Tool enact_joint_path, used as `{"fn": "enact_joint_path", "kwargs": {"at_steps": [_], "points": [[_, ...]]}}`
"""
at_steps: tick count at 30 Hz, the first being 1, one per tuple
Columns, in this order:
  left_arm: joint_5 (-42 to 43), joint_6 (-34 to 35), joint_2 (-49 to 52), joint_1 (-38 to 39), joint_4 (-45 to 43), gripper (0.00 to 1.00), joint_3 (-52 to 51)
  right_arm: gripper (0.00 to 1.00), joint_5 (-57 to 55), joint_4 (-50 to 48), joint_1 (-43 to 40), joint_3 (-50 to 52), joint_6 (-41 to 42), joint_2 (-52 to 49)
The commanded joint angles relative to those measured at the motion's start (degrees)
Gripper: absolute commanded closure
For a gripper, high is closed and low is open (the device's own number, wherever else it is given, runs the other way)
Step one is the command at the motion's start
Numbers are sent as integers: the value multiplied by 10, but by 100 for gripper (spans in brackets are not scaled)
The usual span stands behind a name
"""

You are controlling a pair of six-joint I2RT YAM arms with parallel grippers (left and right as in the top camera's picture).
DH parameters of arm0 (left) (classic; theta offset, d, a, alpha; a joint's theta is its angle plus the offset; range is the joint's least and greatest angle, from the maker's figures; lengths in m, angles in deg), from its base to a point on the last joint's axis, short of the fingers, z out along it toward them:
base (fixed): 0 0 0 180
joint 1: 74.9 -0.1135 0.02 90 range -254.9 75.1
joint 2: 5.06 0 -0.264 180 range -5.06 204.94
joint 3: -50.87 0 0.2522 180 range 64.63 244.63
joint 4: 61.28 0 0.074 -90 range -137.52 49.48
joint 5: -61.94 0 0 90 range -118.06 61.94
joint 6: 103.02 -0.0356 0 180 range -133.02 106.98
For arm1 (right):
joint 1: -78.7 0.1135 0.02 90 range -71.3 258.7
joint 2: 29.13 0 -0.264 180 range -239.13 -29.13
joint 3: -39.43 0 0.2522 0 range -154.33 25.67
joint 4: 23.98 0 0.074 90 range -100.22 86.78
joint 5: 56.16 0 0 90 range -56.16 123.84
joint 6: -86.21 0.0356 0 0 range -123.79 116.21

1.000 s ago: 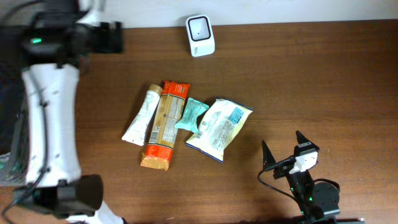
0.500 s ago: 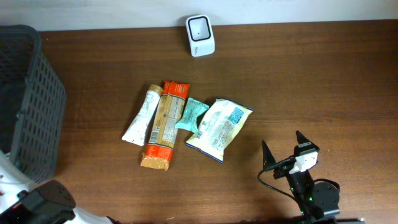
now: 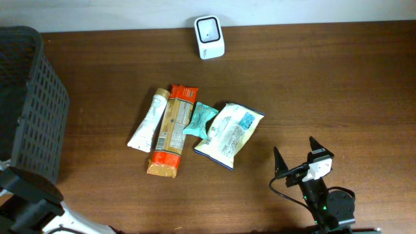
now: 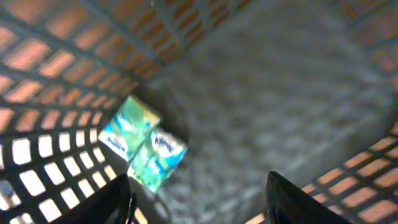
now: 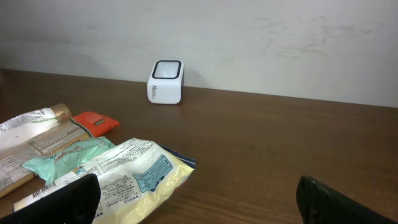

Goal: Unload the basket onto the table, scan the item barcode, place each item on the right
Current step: 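Grasp a Kleenex tissue pack in the basket with the left gripper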

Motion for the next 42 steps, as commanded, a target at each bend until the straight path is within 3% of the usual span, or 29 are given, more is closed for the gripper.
{"fn": "enact_joint_path", "kwargs": {"at_steps": [1,6,9,13,23,25,26,27,29,30,34,36,42], "points": [[-32,7,14,-12,-26,32,-72,1,-3,2,-4,3,2,3],[-58,4,14,-27,-108,26,-198,1,-3,2,-4,3,2,3],[-57,-48,19,-34,-165,25,-243,1,-3,2,-4,3,2,3],[-73,-66,42,-37,-178,33,-257,1,-3,2,-4,3,2,3],[-87,-79,82,-39,-196,33,-258,1,-3,2,-4,3,2,3],[-88,-84,97,-39,-193,42,-258,2,-3,2,-4,3,2,3],[-89,-84,101,-39,-192,56,-258,1,-3,2,-4,3,2,3],[-92,-84,101,-39,-192,77,-258,1,-3,2,-4,3,2,3],[-104,-83,101,-39,-192,96,-257,1,-3,2,-4,3,2,3],[-104,-83,101,-39,-192,100,-256,1,-3,2,-4,3,2,3],[-89,-83,95,-36,-176,100,-242,1,-3,2,-4,3,2,3],[-33,-72,70,-26,-143,100,-192,1,-3,2,-4,3,2,3],[-6,-72,-43,31,-82,100,-32,1,-3,2,-4,3,2,3]]}}
